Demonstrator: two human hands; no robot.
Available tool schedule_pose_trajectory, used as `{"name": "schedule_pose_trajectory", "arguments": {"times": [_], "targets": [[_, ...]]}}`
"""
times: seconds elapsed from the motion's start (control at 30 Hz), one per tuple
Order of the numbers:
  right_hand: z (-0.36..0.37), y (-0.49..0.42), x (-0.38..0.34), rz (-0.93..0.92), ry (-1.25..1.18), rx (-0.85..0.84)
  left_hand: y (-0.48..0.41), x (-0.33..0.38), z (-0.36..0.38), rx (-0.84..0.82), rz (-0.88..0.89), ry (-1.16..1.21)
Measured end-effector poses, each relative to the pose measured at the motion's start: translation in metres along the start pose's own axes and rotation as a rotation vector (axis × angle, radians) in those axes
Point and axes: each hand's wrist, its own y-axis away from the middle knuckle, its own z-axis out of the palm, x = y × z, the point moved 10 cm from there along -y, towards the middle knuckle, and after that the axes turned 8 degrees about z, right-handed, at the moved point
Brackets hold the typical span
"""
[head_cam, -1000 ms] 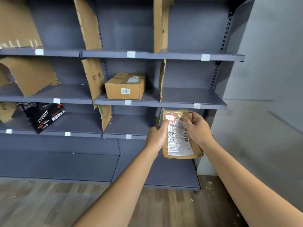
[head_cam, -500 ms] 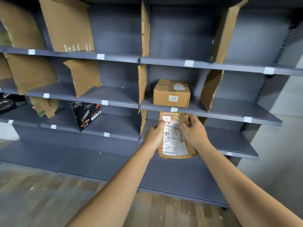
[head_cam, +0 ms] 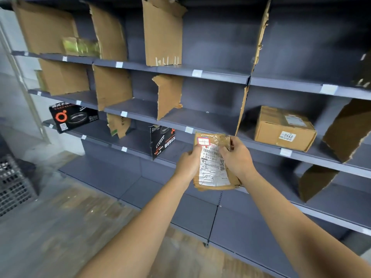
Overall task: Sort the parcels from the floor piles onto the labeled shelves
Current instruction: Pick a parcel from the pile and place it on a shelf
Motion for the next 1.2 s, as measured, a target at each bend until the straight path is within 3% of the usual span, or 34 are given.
{"name": "schedule_pose_trajectory", "arguments": {"times": [0.47, 0.7, 1.2], "targets": [[0.256, -0.137, -0.108, -0.069, -0.169, -0.251, -0.166, -0.023, -0.216, 0.275, -0.052, -0.061], [0.354, -0.189, -0.146, -0.071, -0.116, -0.327, -0.236, -0.044, -0.292, 0.322, -0.104, -0.065], [0.522, -0.247, -0.19, 0.056, 0.007, -0.259, -0.365, -0.109, -0.432, 0.175, -0.171, -0.062]]}}
